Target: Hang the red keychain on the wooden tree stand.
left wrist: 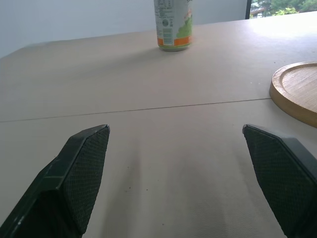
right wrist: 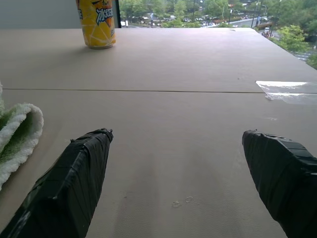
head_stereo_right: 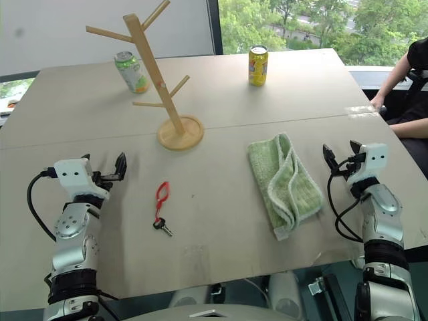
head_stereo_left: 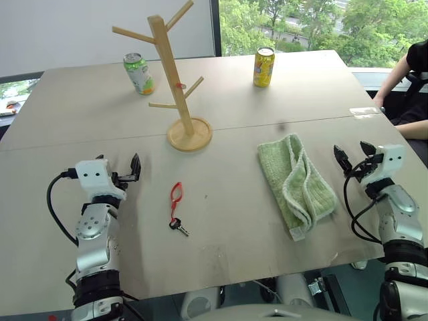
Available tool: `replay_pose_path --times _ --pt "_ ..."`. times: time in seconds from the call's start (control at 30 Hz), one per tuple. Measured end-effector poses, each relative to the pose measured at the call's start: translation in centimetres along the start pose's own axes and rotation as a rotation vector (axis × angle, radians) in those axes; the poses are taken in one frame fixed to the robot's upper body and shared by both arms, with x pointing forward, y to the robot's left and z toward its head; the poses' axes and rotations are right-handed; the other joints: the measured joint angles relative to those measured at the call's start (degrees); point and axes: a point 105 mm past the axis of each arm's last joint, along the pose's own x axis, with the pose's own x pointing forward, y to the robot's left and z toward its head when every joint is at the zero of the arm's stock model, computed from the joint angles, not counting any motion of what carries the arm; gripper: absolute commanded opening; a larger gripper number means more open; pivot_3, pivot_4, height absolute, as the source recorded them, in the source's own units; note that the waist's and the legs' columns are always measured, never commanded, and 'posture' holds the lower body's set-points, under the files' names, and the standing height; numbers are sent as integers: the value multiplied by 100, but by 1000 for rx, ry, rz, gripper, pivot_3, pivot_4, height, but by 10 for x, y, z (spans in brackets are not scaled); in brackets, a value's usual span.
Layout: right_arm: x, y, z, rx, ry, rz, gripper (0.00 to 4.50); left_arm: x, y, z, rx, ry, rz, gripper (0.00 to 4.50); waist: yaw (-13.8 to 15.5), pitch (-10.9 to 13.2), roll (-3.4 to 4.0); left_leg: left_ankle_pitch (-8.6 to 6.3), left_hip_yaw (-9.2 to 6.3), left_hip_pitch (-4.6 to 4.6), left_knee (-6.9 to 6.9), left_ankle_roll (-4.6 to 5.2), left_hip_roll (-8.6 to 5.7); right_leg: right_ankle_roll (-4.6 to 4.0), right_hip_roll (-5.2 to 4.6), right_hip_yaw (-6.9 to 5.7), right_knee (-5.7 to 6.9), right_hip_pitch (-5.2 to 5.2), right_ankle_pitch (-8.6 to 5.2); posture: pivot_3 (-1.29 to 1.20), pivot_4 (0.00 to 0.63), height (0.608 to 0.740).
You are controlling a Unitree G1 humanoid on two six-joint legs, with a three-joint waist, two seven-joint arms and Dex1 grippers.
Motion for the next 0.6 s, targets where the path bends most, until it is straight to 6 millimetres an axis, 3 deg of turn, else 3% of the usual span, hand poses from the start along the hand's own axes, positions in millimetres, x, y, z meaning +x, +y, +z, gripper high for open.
replay_pose_path --times 0.6 --pt "0 0 0 0 0 0 4500 0 -4 1 -38 -8 -34 4460 0 0 0 0 1 0 0 0 0 -1 0 0 0 0 1 0 150 740"
